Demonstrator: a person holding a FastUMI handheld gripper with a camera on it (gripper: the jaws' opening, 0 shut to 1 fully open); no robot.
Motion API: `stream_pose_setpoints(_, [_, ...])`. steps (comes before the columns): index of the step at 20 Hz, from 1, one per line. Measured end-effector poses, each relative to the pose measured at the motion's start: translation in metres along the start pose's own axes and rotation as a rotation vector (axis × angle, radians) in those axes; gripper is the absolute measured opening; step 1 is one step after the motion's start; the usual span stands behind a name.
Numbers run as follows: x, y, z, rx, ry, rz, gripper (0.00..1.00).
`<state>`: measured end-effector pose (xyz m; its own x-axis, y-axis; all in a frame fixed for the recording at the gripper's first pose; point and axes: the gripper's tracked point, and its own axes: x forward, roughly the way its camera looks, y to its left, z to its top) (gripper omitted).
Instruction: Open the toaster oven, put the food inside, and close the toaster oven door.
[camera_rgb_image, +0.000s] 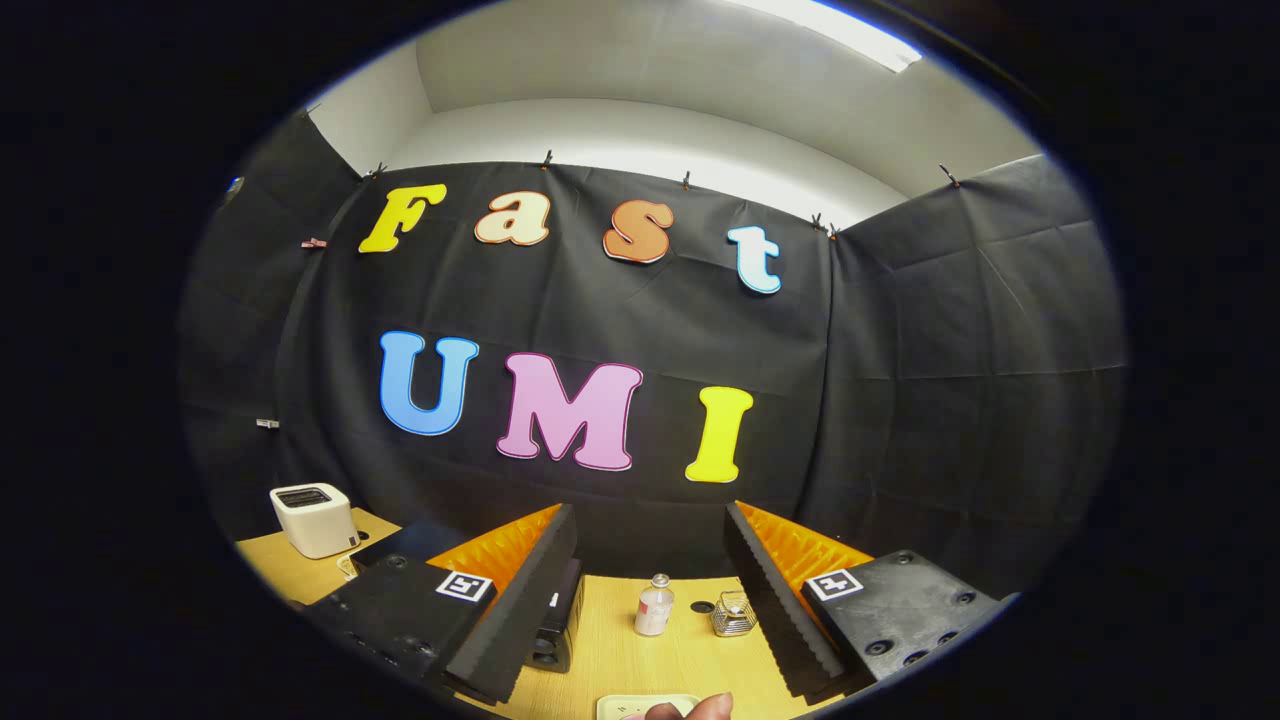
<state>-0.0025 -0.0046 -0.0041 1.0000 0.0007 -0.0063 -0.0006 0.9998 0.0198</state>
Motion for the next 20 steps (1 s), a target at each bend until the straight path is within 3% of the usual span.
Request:
stream_pose_setpoints(6, [-0.001, 0.004, -0.003, 0.025, 0.024, 0.046, 0.98])
stream_pose_setpoints(14, [0.007, 0.017, -0.01, 0.047, 0.096, 0.189, 0.98])
stream_pose_setpoints(20, [0.02, 0.115, -0.084, 0.13, 0.266, 0.214, 0.98])
